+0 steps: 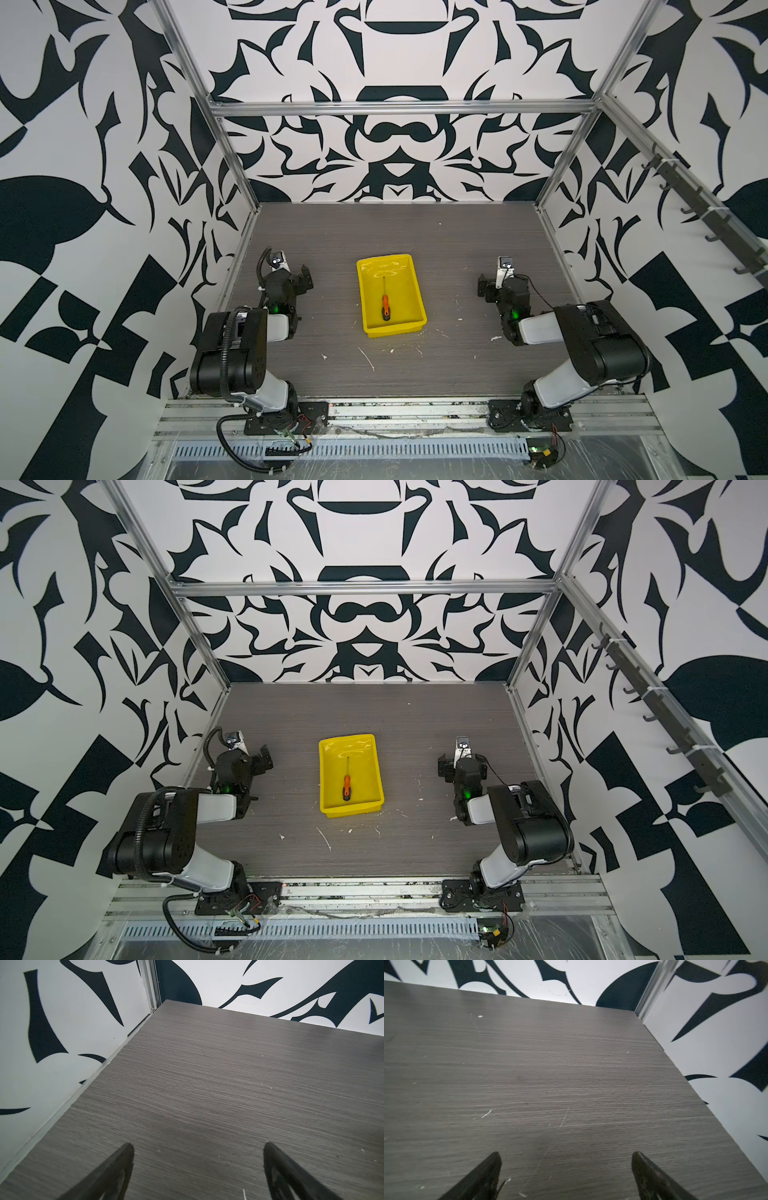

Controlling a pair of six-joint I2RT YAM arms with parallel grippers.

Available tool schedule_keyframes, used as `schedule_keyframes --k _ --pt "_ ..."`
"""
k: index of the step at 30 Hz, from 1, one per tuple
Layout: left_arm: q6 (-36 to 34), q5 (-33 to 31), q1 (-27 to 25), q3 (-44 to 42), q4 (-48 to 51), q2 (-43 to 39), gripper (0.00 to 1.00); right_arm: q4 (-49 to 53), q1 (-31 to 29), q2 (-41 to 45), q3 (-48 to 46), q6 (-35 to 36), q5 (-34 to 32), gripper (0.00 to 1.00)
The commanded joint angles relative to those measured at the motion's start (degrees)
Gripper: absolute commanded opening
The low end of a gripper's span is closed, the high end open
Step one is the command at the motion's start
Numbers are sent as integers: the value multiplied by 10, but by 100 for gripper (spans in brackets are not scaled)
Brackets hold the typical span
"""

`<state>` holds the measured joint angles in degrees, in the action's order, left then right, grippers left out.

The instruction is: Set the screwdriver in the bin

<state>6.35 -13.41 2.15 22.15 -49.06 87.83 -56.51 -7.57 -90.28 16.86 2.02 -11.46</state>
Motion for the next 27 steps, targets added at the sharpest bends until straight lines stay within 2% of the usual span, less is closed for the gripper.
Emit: schedule_keyframes --k 1,4,9,12,15,27 --pt "1 4 2 -6 -21 7 99 -82 1 15 -34 28 80 100" --pt "1 3 2 -5 -21 7 99 -75 5 14 -28 38 115 100" --pt "1 3 2 -6 -21 7 99 -34 15 14 -7 28 124 100" --pt "2 3 2 -5 -21 7 99 0 16 15 12 22 96 100" --pt "1 4 2 -5 -21 7 99 40 16 12 34 -15 14 100" --pt "1 4 2 -6 -21 7 99 44 17 6 41 -15 21 100"
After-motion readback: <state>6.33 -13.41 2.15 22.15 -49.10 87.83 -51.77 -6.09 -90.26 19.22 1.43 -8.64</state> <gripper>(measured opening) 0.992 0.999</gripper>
